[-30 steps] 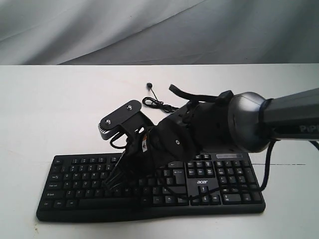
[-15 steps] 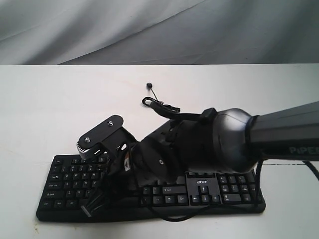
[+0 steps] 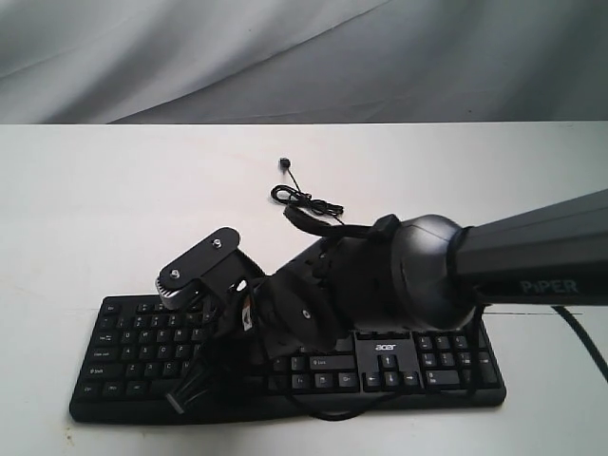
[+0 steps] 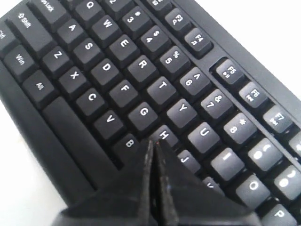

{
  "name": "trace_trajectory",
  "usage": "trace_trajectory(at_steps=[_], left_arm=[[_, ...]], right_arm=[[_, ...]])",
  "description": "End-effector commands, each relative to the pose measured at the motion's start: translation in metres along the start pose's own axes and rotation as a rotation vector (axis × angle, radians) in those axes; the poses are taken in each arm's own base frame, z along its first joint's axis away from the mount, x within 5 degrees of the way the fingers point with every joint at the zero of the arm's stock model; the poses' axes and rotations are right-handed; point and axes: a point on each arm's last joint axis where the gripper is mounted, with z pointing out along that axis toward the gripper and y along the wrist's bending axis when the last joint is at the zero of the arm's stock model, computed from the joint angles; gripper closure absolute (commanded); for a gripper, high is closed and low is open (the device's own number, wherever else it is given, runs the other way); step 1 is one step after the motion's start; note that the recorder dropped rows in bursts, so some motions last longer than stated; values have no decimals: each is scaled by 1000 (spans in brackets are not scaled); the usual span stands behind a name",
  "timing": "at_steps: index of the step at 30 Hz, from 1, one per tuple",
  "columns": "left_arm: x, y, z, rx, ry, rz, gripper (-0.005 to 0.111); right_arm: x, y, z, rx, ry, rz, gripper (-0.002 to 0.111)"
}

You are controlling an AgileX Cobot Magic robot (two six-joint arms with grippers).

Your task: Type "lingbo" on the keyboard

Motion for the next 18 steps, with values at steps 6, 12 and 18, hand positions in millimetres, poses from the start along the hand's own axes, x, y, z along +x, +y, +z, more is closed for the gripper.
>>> trace_trajectory(at_steps=[6, 12, 18], left_arm=[[0, -1, 0, 8, -11, -5, 107], [0, -1, 0, 8, -11, -5, 107], [0, -1, 0, 8, -11, -5, 107]], right_arm=[[-2, -3, -1, 6, -8, -2, 108], [1, -3, 1, 7, 7, -2, 108], [8, -4, 12, 9, 33, -1, 108]])
